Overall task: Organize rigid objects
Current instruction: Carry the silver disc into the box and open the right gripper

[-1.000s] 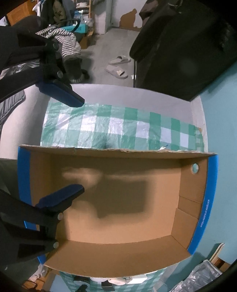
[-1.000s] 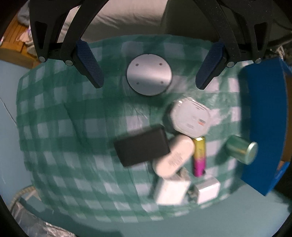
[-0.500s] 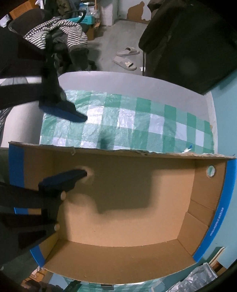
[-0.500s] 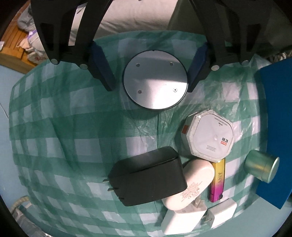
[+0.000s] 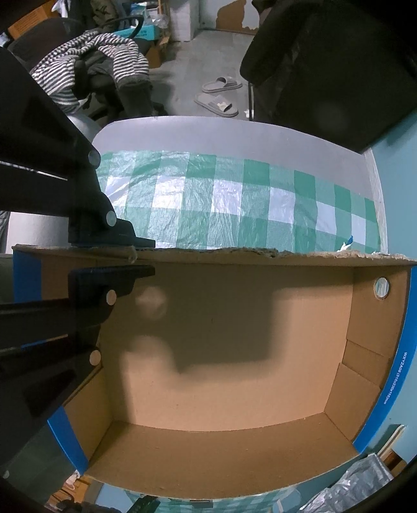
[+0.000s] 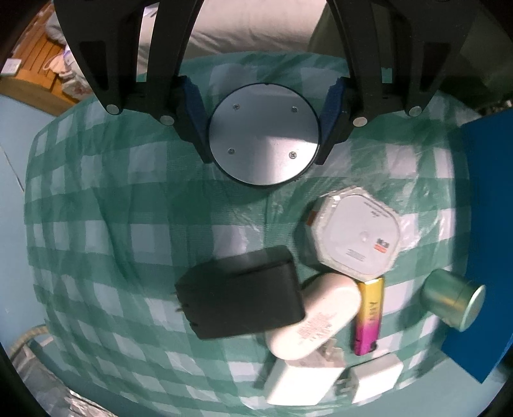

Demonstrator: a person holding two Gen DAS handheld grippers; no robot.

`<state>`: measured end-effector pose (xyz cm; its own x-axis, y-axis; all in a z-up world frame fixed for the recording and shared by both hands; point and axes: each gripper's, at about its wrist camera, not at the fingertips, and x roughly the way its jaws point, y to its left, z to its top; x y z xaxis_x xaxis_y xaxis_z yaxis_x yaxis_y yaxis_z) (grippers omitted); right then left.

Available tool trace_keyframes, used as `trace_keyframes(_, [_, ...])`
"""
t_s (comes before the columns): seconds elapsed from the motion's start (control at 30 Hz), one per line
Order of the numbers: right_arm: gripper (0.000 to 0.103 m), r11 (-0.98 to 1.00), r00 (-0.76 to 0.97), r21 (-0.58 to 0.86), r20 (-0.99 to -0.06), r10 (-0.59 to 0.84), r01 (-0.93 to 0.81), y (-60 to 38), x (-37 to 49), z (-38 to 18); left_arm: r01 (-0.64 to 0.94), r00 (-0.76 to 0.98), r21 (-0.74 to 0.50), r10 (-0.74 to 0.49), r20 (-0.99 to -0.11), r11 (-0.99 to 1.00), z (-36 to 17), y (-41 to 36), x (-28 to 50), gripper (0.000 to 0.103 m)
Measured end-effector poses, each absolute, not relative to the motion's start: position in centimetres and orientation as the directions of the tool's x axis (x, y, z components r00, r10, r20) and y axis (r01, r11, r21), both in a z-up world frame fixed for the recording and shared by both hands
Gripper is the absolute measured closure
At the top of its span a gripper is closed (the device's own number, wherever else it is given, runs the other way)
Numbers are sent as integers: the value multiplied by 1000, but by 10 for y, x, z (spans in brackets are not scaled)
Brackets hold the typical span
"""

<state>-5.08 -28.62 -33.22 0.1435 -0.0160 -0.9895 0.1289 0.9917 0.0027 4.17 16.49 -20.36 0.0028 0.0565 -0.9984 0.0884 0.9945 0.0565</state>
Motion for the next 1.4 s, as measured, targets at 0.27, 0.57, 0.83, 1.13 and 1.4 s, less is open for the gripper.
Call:
trace_keyframes(0.27, [41, 997, 159, 22, -987, 10, 73, -272, -37, -309, 84, -3, 38, 38, -999, 996, -205, 171, 41, 97])
trace_keyframes(0.57, [41, 998, 199, 38, -979, 48, -55, -230, 6, -260, 105, -3, 22, 23, -1000, 994, -207, 170, 39, 97])
trace_keyframes(0.83, [41, 980, 223, 65, -969, 107, -187, -176, 29, -228, 106, -7, 20, 21, -1000, 994, -208, 169, 38, 97])
trace_keyframes(1.13, [41, 938, 261, 95, -947, 188, -333, -111, 50, -188, 111, -6, 19, 20, -1000, 994, -209, 168, 37, 97])
trace_keyframes(1.4, [41, 884, 250, 62, -948, 198, -464, -43, 81, -185, 108, -7, 19, 20, -1000, 994, -209, 169, 37, 97])
